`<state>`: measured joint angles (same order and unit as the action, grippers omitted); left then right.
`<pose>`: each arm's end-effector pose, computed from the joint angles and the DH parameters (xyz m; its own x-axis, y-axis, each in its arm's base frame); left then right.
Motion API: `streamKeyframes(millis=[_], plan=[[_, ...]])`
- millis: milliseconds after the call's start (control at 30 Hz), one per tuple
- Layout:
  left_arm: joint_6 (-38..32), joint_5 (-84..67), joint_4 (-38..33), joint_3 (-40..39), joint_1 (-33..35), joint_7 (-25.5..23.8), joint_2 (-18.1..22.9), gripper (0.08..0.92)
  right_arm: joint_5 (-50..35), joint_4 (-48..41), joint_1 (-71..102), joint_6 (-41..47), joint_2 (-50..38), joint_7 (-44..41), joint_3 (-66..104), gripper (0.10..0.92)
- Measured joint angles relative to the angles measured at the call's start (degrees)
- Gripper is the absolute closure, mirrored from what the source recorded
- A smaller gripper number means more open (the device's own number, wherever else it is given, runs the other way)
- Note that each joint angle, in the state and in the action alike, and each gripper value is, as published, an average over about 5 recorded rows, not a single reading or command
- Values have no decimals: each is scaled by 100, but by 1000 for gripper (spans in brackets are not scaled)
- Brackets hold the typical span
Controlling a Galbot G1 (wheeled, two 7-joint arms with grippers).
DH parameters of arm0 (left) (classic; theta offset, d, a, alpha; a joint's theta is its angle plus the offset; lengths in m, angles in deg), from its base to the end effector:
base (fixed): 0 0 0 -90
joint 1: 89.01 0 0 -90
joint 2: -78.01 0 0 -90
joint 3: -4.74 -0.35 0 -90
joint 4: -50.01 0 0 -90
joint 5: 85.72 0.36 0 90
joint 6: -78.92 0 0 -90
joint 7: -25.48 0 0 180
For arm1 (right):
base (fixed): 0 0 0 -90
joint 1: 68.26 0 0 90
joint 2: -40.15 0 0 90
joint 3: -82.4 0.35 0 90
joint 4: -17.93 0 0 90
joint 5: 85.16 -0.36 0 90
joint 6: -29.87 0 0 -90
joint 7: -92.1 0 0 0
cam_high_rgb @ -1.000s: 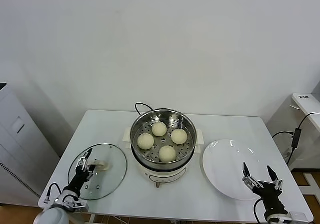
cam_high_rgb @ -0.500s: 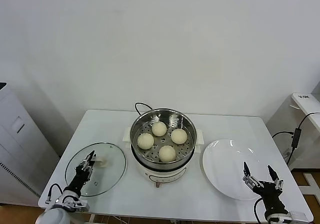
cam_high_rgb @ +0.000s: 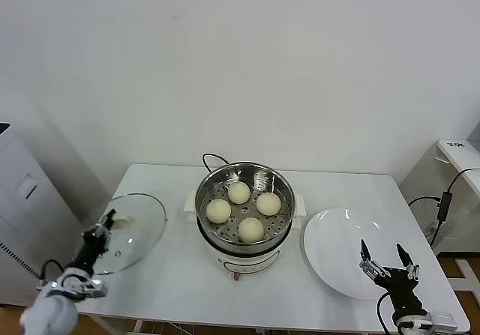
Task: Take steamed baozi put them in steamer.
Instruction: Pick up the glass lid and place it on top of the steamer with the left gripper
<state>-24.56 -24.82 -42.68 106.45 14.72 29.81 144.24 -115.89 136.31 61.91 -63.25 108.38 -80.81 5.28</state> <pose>0.2767 0.2011 -0.3511 -0.9979 0.0612 0.0192 0.0242 0.0812 0.9964 0.1457 -0.1319 -0.3061 -0.9840 0.1339 0.1176 0.1439 0.9862 0.0815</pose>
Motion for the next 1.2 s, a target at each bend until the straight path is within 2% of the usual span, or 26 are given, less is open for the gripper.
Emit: streamKeyframes(millis=[300, 600, 800, 1200], plan=[[1294, -1193, -1235, -421, 41, -647, -919, 883, 39, -26, 7, 43, -7, -3, 59, 203], [2778, -1081, -2487, -1830, -295, -1097, -1238, 883, 93, -56, 114, 67, 78, -45, 161, 203], [3601, -564, -2745, -2991, -859, -1298, -1126, 883, 110, -59, 237, 80, 166, -120, 289, 203], [4559, 306, -2370, -4711, -1974, -1468, -359, 883, 121, -88, 326, 111, 257, -202, 420, 203]])
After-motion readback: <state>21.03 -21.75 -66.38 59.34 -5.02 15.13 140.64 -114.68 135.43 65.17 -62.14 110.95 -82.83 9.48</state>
